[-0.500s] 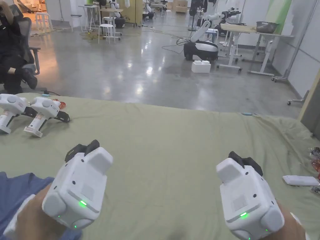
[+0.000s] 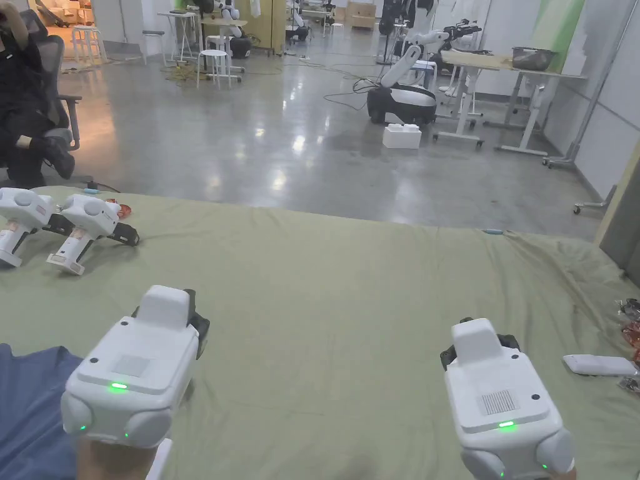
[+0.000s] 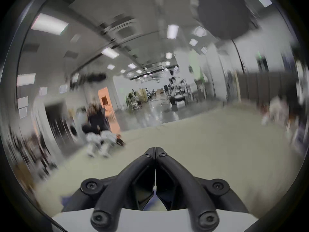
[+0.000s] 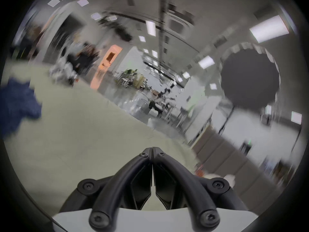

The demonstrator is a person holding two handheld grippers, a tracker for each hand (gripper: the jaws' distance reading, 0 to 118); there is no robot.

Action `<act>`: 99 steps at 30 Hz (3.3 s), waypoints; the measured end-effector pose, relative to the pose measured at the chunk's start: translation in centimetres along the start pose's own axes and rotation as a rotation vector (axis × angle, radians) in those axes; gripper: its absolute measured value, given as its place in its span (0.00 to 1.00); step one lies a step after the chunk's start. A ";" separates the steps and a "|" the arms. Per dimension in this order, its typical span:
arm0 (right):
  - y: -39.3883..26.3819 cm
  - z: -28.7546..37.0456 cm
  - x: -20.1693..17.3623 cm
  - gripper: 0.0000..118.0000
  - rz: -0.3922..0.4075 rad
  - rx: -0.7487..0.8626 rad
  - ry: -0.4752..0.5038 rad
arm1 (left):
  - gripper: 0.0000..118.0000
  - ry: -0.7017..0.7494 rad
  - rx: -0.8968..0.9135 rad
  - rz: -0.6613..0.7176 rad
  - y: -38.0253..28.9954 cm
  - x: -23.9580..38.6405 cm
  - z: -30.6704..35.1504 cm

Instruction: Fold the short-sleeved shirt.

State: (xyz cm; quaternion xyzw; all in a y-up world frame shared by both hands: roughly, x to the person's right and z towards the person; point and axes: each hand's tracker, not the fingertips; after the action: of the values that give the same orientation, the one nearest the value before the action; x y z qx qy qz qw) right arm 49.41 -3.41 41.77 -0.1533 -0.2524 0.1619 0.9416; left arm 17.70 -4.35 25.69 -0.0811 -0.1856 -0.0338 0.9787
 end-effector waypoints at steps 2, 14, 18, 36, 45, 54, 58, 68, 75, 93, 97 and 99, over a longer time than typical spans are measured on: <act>-0.2 0.3 0.5 0.00 -0.216 -0.030 -0.006 | 0.00 -0.026 0.013 0.175 -0.2 -0.7 0.0; -0.7 -0.4 1.3 0.00 -0.444 -0.026 0.013 | 0.00 -0.039 0.029 0.185 0.3 -1.8 -0.3; -0.7 -0.3 0.7 0.00 -0.397 -0.027 0.033 | 0.00 -0.071 -0.018 0.123 0.3 -4.0 -0.1; -2.7 -1.4 -4.1 0.00 -0.309 -0.087 0.139 | 0.00 0.143 -0.637 0.123 -5.5 -21.0 4.5; -3.2 -1.5 -5.9 0.00 -0.266 -0.118 0.157 | 0.85 0.151 -0.765 0.186 -11.2 -22.1 1.6; -3.2 -1.5 -6.3 0.00 -0.226 -0.127 0.143 | 0.52 0.226 -0.804 0.152 -14.8 -20.7 0.5; -3.5 -1.7 -6.4 0.00 -0.232 -0.140 0.148 | 0.14 0.164 -0.788 0.129 -14.1 -19.7 1.6; -4.4 -1.8 -5.9 0.00 -0.248 -0.163 0.142 | 0.00 0.150 -0.600 0.157 -12.9 -21.6 3.6; -3.7 -1.7 -5.3 0.00 -0.253 -0.133 0.145 | 0.00 0.116 -0.478 0.108 -8.0 -20.9 6.0; -2.6 0.8 -1.9 0.00 -0.325 -0.058 0.098 | 0.00 -0.062 -0.032 0.027 8.7 -13.2 6.8; -2.8 1.9 -0.2 0.00 -0.345 -0.043 0.073 | 0.00 -0.178 0.030 0.011 11.3 -8.1 7.0; -3.0 2.4 0.8 0.00 -0.353 -0.037 0.055 | 0.00 -0.243 0.045 0.009 12.3 -5.5 6.8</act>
State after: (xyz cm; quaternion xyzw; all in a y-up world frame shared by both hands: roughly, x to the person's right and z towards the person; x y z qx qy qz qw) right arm 49.49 -5.25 45.22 -0.1282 -0.2523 -0.0147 0.9590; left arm 11.36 9.11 28.13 -0.0634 -0.3030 -0.0152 0.9508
